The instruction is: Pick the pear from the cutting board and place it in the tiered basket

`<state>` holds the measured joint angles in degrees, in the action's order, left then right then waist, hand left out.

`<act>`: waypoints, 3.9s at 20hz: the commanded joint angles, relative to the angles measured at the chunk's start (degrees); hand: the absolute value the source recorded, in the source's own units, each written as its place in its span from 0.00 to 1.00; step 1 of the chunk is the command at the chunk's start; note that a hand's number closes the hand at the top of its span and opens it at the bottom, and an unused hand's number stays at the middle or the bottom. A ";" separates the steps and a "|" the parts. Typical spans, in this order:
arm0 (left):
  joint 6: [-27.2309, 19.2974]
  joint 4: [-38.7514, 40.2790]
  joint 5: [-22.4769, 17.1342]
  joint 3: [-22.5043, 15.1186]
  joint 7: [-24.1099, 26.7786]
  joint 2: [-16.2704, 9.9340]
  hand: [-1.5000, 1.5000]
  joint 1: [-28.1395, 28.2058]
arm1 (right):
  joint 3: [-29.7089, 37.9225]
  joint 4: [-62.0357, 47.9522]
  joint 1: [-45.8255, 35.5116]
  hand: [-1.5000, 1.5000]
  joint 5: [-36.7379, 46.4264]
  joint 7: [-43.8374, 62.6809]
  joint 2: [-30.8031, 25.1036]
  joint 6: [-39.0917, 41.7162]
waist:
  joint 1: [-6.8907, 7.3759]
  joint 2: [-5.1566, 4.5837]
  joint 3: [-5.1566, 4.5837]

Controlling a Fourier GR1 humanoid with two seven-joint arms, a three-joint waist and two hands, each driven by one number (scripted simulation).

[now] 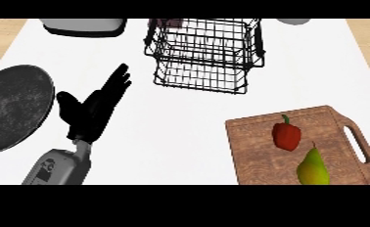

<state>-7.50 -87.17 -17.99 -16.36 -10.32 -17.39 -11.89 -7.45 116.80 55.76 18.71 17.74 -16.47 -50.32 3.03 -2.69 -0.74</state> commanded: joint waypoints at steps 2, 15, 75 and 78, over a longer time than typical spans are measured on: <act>1.12 0.93 -0.05 -0.68 -0.37 0.44 0.50 -1.04 | -1.86 8.31 1.08 0.00 6.99 15.67 -1.77 3.65 | 2.11 -0.17 0.05; 1.31 2.27 1.02 -2.17 -0.69 2.48 0.50 -2.74 | -1.12 12.82 -12.38 0.00 25.41 53.30 -2.40 23.75 | 3.18 0.61 0.33; 3.47 2.61 5.72 5.48 -2.33 6.37 0.50 1.67 | 7.74 -29.77 -48.33 1.00 38.14 40.60 15.95 26.94 | -2.83 2.64 0.77; 4.21 2.51 5.91 6.10 -3.26 5.95 0.50 -0.01 | 1.91 -22.81 -44.42 1.00 42.27 45.74 16.44 25.95 | -3.18 2.75 0.74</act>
<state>-2.99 -83.77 -12.91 -10.02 -11.81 -11.77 -10.67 -2.42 93.82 11.08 58.98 58.76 -0.66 -22.33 -0.46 0.82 -1.46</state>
